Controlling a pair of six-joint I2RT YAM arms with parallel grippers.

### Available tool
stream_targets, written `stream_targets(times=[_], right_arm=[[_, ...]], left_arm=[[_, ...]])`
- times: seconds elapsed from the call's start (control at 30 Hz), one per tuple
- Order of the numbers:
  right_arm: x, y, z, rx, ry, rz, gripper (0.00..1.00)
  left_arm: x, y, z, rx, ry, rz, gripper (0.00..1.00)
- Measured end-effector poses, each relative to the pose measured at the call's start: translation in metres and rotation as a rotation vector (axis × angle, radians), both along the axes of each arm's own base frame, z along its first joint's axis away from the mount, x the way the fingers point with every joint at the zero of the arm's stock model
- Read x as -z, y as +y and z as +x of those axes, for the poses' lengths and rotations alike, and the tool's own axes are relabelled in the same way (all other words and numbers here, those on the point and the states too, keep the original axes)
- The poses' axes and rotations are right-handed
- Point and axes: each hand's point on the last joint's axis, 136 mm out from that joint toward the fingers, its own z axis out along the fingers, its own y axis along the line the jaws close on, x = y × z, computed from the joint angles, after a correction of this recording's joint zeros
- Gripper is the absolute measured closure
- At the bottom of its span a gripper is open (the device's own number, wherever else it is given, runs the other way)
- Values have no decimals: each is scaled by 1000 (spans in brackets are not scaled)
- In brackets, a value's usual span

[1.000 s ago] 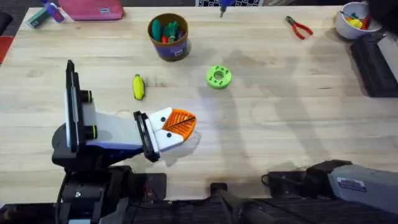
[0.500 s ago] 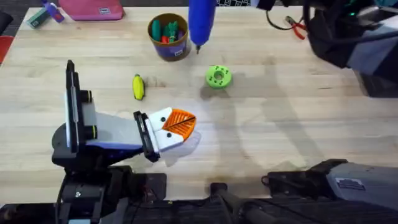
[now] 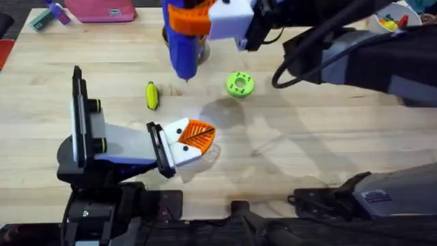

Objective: Pick up the gripper from the table and insert it into the empty holder that is missing its gripper. Then pick up a screw, insert it into the mounting hole, and use the screwdriver to tighten it. Finally, clean up the table by picking up the vegetable and placing it into the bucket.

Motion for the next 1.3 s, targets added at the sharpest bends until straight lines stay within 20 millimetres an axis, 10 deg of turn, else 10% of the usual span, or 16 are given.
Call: stream_targets(times=[1.3], right_arm=[[15, 26, -75, -296, 12, -88, 976]], left_arm=[[0, 0, 0, 0, 0, 0, 982]])
